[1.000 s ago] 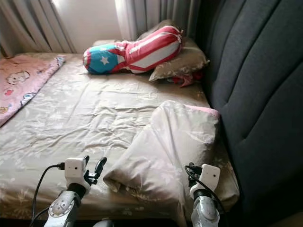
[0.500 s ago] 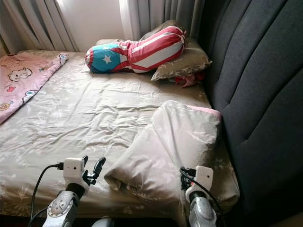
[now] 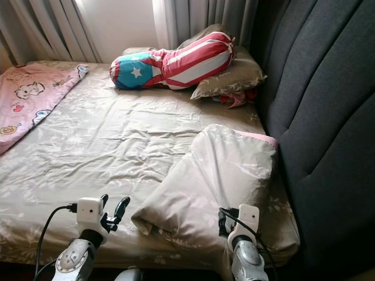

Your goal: Clean up the room

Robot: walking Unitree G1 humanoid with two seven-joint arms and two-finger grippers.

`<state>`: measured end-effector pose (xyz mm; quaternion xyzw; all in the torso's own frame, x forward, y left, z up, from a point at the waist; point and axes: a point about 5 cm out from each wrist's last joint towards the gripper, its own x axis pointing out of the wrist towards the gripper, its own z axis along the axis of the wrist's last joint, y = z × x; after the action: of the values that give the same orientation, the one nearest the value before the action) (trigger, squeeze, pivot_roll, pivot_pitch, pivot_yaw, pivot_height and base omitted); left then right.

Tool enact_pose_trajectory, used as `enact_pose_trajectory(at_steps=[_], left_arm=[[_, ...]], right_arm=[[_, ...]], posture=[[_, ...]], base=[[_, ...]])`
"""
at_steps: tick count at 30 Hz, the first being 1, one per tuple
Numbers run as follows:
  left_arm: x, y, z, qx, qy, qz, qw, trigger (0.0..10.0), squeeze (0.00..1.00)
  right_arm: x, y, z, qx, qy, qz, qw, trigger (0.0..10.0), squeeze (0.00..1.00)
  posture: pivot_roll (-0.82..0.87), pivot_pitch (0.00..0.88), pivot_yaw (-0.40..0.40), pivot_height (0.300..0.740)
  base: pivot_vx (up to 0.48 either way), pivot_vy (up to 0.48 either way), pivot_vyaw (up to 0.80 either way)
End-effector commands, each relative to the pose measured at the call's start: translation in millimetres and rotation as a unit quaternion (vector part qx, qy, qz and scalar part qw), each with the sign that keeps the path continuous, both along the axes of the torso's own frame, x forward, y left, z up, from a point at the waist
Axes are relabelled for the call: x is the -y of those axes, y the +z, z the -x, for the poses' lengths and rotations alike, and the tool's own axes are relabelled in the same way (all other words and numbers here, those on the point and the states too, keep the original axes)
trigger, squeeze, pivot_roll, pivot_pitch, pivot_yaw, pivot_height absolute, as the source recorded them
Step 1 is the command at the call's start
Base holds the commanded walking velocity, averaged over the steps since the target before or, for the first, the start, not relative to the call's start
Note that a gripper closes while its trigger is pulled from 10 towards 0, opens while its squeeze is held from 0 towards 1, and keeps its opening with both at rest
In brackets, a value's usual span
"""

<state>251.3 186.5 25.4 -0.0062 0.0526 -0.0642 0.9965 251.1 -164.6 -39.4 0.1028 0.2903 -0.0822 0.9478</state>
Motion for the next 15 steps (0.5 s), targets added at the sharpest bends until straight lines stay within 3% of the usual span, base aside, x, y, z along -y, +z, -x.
enact_pose_trajectory(at_steps=[1, 2, 15], left_arm=[[-0.9, 4.0, 0.1, 0.004, -0.01, -0.007, 1.0, 10.0, 0.0], [-1.3, 4.8, 0.8, 0.005, -0.012, -0.008, 1.0, 10.0, 0.0], [-0.9, 20.0, 15.3, 0.017, -0.042, -0.02, 0.999, 10.0, 0.0]], right_arm=[[3.2, -0.9, 0.5, -0.008, -0.015, -0.007, 1.0, 10.0, 0.7], [3.3, -0.7, 0.3, -0.007, -0.017, -0.008, 1.0, 10.0, 0.0], [11.6, -11.1, 11.8, -0.047, -0.085, -0.072, 0.993, 10.0, 0.0]], posture=[[0.03, 0.008, 0.0, 0.665], [0.03, 0.021, 0.005, 0.665], [0.05, 0.1, 0.038, 0.665]], base=[[0.0, 0.0, 0.0], [0.0, 0.0, 0.0], [0.0, 0.0, 0.0]])
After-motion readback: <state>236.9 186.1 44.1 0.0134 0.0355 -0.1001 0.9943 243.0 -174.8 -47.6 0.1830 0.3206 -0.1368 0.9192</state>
